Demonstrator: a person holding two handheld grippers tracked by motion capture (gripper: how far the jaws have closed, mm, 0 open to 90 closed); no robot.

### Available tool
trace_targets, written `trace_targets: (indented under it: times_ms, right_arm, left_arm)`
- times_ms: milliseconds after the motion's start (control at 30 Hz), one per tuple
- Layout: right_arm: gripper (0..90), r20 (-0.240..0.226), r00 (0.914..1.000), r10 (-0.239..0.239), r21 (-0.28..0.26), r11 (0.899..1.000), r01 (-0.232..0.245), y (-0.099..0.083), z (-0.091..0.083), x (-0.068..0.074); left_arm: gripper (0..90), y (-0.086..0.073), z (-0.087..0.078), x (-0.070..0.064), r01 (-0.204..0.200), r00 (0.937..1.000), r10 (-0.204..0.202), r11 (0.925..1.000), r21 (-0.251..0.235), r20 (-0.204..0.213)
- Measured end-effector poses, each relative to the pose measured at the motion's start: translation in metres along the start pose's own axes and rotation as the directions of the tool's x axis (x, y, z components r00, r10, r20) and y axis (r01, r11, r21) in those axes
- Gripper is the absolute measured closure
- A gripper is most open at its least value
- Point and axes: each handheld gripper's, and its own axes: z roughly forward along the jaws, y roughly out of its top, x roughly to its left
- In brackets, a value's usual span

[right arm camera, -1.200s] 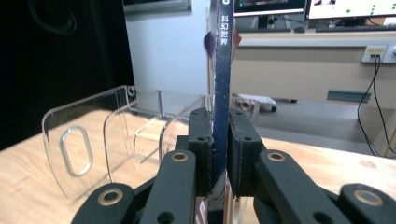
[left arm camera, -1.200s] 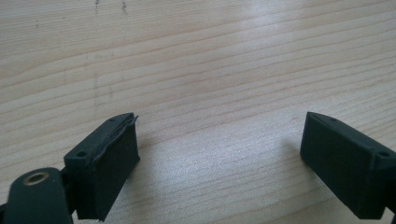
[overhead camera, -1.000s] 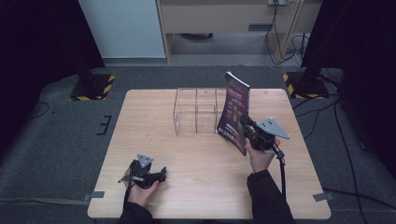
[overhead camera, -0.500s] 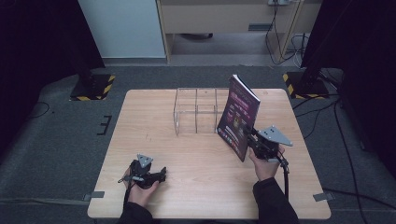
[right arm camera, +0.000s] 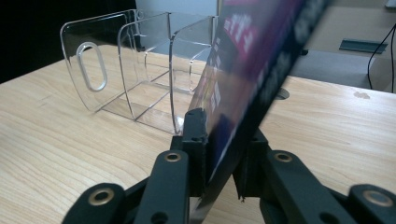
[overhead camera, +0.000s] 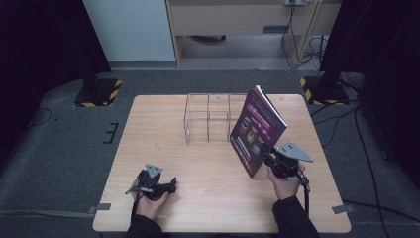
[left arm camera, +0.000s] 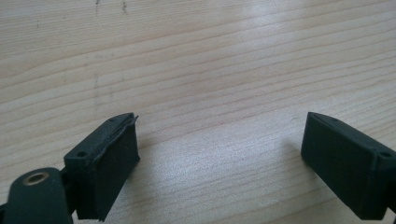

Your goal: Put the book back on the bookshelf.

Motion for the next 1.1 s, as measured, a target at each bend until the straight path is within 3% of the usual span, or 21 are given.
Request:
trace_targets:
  times_ms: [367, 567, 600, 800, 1100]
  right_arm:
    - [72.1, -0.011, 0.9999, 0.011, -0.021, 1.0, -0.011, 0.015, -0.003, 0.001]
    - [77.1, 0.004, 0.9992, 0.041, -0.001, 0.999, -0.041, 0.023, -0.003, 0.003]
    - [79.2, -0.004, 0.9973, 0.074, 0.005, 0.997, -0.074, 0.024, -0.002, 0.001]
    - [83.8, -0.03, 0.9875, 0.155, 0.004, 0.988, -0.155, 0.026, -0.002, 0.001]
    - [84.5, -0.024, 0.9922, 0.122, -0.04, 0.992, -0.123, 0.029, -0.003, 0.01]
  left_arm:
    - [10.0, 0.0, 0.0, 0.0, 0.0, 1.0, 0.0, 1.0, 0.0, 0.0]
    - [10.0, 0.0, 0.0, 0.0, 0.0, 1.0, 0.0, 1.0, 0.0, 0.0]
    - [10.0, 0.0, 0.0, 0.0, 0.0, 1.0, 0.0, 1.0, 0.0, 0.0]
    - [10.0, 0.0, 0.0, 0.0, 0.0, 1.0, 0.0, 1.0, 0.0, 0.0]
    - [9.9, 0.0, 0.0, 0.0, 0.0, 1.0, 0.0, 1.0, 0.0, 0.001]
